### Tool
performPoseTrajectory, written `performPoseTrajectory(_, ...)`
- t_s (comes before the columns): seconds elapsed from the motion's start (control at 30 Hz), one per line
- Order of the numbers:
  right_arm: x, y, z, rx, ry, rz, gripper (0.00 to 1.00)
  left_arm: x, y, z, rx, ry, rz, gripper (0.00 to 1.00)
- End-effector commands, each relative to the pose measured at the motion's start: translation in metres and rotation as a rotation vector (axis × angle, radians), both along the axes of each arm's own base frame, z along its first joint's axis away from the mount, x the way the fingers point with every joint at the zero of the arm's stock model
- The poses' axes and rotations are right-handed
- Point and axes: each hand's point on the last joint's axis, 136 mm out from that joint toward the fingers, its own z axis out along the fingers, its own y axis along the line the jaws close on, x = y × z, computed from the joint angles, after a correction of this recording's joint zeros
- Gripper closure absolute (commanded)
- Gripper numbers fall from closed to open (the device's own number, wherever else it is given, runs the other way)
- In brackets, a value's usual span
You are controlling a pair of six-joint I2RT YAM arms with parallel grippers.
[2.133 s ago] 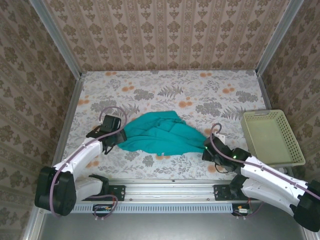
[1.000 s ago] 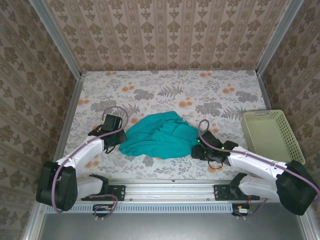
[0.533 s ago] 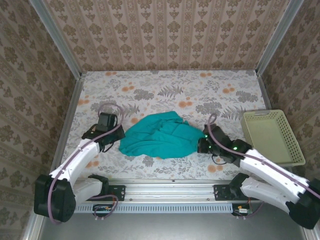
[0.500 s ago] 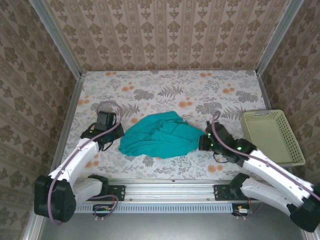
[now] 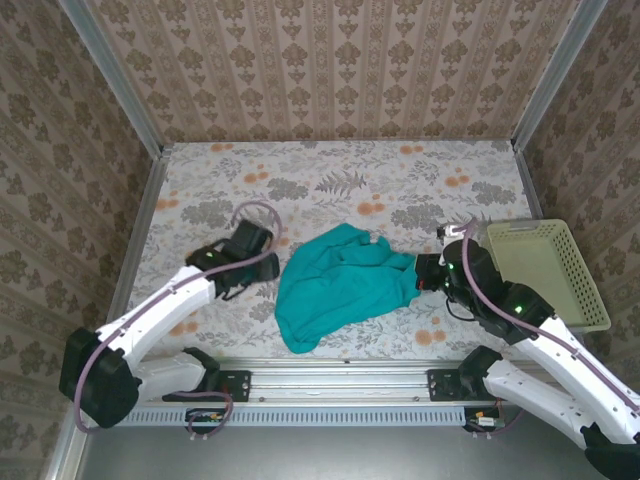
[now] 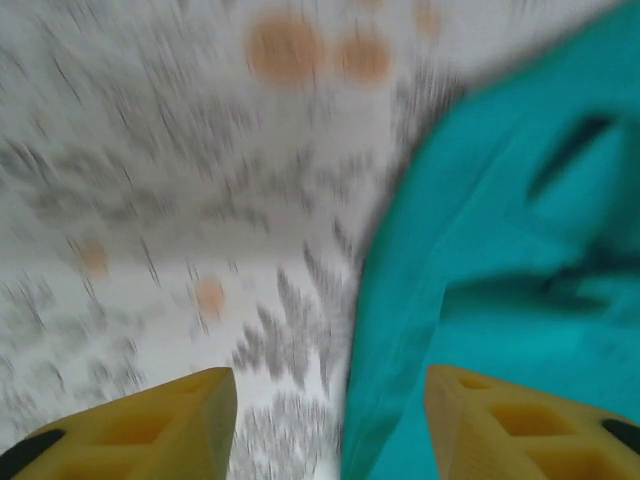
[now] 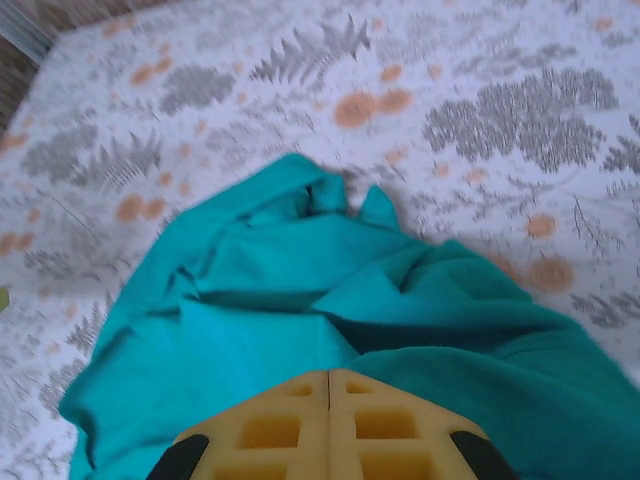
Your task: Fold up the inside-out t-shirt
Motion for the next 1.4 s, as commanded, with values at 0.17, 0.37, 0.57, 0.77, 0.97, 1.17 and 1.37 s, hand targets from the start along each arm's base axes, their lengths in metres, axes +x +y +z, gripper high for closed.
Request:
performPoseTrajectory(0.17,-0.004,-0.003,-0.006,-0.016,0.017,0.005,1.0,-0.063,-0.02,-0.057,0.085,0.131,0.034,0.4)
performPoseTrajectory(0.37,-0.004,-0.002,-0.007,-0.004,0.01,0.003,1.0,-0.067,-0.028,-0.086,0.086,0.157,0.034,0.53)
performPoseTrajectory(0.57,-0.006,-0.025,-0.009,-0.063,0.017,-0.1,1.0,-0.046,-0.018,-0.094,0.1,0.152,0.043,0.79)
performPoseTrajectory(0.77,-0.004,-0.034,-0.003,-0.082,-0.003,-0.143,1.0,0.0,-0.014,-0.071,-0.031,0.09,0.042,1.0)
performPoseTrajectory(0.97,0.006,-0.042,0.053,-0.137,-0.109,-0.16,1.0,0.071,0.005,0.046,-0.19,-0.109,0.09,1.0)
performPoseTrajectory(1.17,-0.004,-0.069,0.13,-0.166,-0.306,-0.201,1.0,0.078,0.044,0.196,-0.287,-0.537,0.124,1.0)
performPoseTrajectory(1.37,-0.007,-0.053,0.073,-0.102,-0.219,-0.145,1.0,0.089,0.053,0.114,-0.35,-0.31,0.188,1.0)
